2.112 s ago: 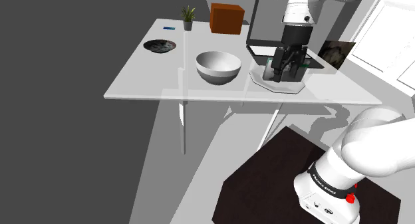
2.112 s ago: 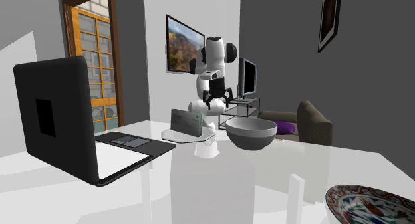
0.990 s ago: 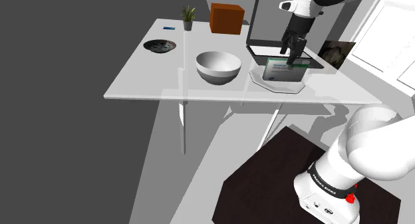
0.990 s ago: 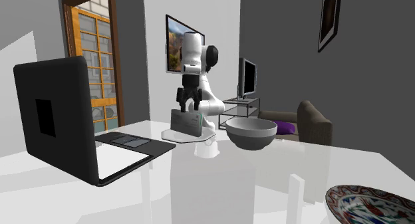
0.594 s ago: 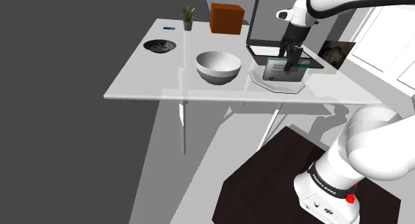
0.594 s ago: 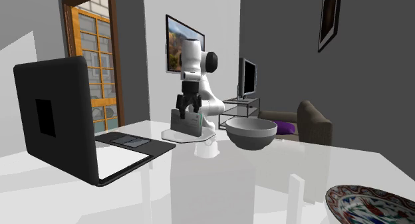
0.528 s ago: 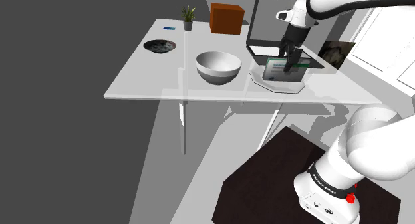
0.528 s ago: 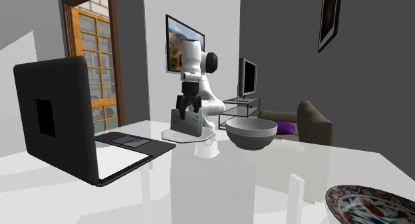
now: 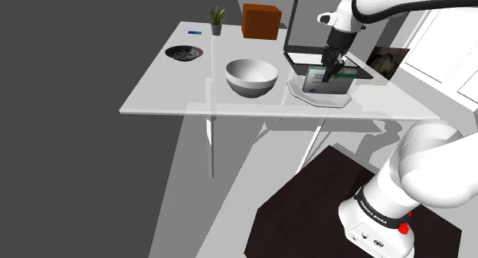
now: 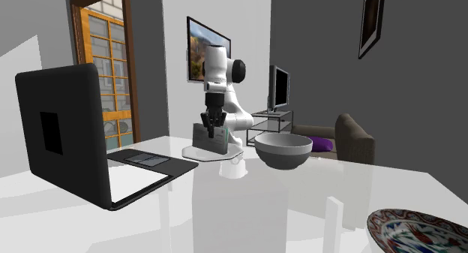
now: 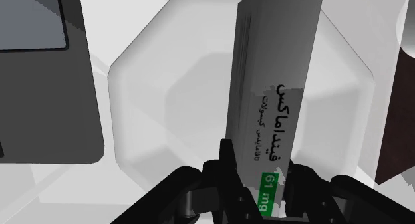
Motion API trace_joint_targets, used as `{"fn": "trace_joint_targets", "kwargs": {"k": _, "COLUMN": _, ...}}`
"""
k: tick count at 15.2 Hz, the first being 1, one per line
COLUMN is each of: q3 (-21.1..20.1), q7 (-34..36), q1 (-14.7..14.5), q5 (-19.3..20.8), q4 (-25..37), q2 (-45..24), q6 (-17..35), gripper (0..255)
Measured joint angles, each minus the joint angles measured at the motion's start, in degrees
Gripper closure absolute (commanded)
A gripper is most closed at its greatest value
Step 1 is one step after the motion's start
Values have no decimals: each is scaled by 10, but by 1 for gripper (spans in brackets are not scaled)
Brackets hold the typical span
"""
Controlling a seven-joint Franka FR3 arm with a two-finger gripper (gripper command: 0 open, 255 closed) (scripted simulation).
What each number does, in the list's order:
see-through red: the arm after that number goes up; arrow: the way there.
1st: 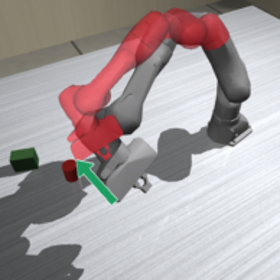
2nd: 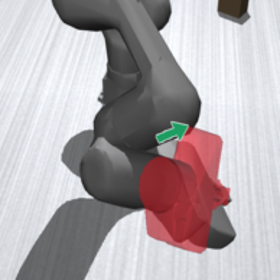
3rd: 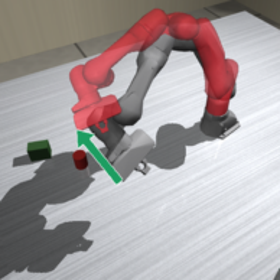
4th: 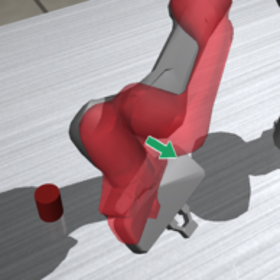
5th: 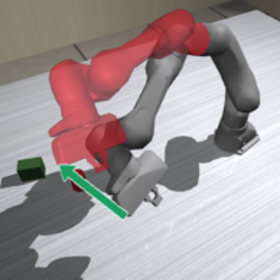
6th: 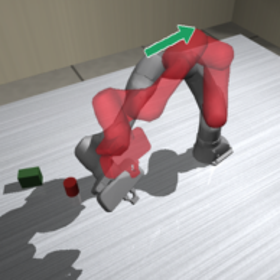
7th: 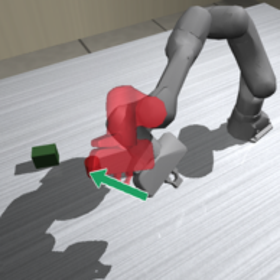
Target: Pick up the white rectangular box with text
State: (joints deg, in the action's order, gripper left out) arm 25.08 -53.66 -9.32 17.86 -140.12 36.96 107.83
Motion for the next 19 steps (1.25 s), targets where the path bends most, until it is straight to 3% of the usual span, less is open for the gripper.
{"fn": "trace_joint_targets", "kwargs": {"k": 5, "q3": -1, "q7": -2, "q1": 0, "q5": -1, "q4": 8, "q2": 1, "q6": -9, "gripper": 255}}
{"fn": "trace_joint_targets", "kwargs": {"k": 19, "q3": -22, "q7": -9, "q1": -8, "q5": -19, "q4": 110, "q2": -1, "q6": -109, "gripper": 255}}
